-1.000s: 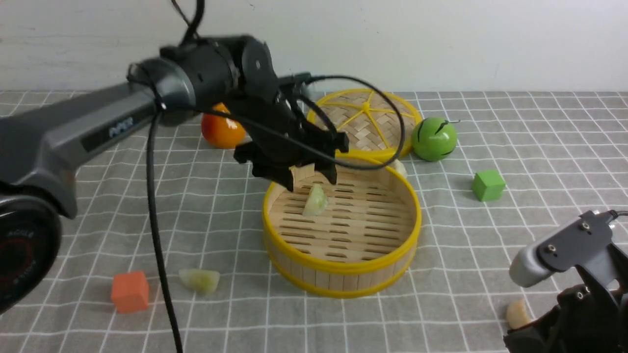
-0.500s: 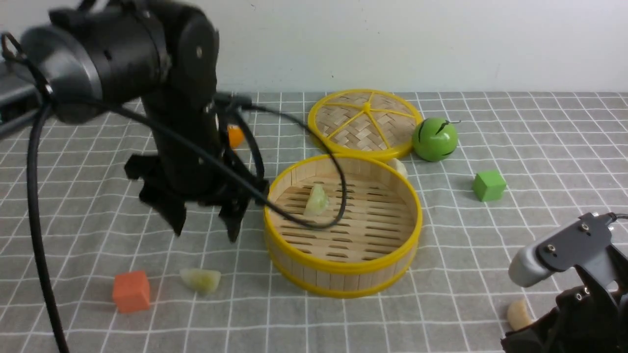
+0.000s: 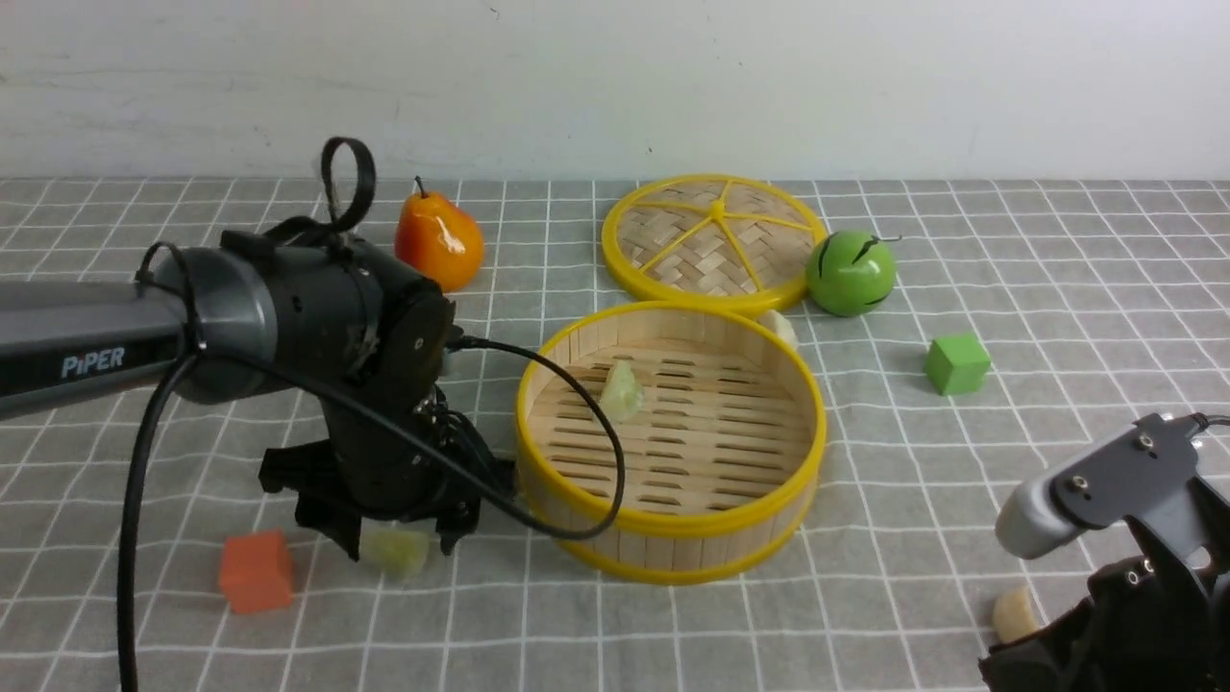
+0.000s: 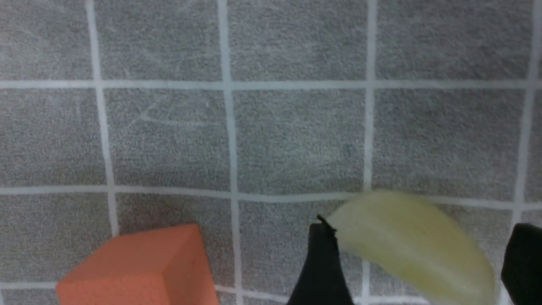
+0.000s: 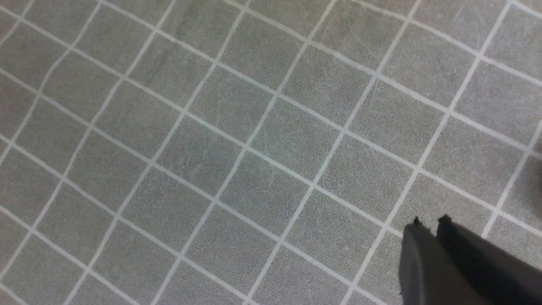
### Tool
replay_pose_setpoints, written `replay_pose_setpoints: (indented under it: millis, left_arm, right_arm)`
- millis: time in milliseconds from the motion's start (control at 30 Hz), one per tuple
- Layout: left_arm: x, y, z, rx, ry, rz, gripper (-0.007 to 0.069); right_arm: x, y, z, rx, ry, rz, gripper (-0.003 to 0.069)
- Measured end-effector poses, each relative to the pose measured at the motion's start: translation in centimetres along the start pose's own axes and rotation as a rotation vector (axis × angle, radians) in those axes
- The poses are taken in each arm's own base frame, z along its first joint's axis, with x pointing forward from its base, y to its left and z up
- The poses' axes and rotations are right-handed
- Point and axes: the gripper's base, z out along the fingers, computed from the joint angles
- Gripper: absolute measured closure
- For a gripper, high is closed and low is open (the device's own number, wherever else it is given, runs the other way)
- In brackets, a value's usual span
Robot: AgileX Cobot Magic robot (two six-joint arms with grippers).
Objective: Put the dumplings into the steamer on the table with the grey tablecloth.
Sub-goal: 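Reach for and grasp a dumpling on the table with the left gripper, then place the dumpling into the bamboo steamer basket with the left gripper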
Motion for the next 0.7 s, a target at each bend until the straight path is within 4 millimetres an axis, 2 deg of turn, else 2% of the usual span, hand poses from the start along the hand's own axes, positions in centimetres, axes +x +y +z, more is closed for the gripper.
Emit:
replay_pose_setpoints:
  millis: [100,200,267,433,500,600,633,700]
  left_arm:
    - [0.1,0.0,1.1,-0.023,0.023,-0.002,0.0217]
    - [0.1,-0.1,1.3,-0.022,0.023,-0.004,0.0350]
    - [0.0,-0.1,1.3,-0.026,0.023,-0.001,0.0409]
    - [0.0,0.1,0.7,-0.041,0.027,0.002,0.0407]
    - [-0.1,0.4,-0.7,-0.031,0.002,-0.002,0.0407]
    - [-0.2,0.4,-4.0,0.028,-0.085,-0.003,0.0407]
    - [-0.3,0.1,-6.1,0.080,-0.154,-0.001,0.0407]
    - [0.0,-0.9,-8.5,0.165,-0.242,0.016,0.0407]
  right_arm:
    - [0.0,0.0,0.0,0.000,0.000,0.000,0.0602]
    - [0.0,0.0,0.0,0.000,0.000,0.000,0.0599]
    - [0.0,0.0,0.0,0.000,0.000,0.000,0.0599]
    - [0.0,0.0,0.0,-0.001,-0.001,0.002,0.0599]
    - [0.0,0.0,0.0,-0.001,-0.001,0.002,0.0599]
    - [0.0,0.0,0.0,-0.002,-0.001,0.003,0.0599]
    - [0.0,0.0,0.0,-0.001,-0.003,0.003,0.0597]
    - [-0.1,0.0,0.0,0.000,-0.008,0.003,0.0597]
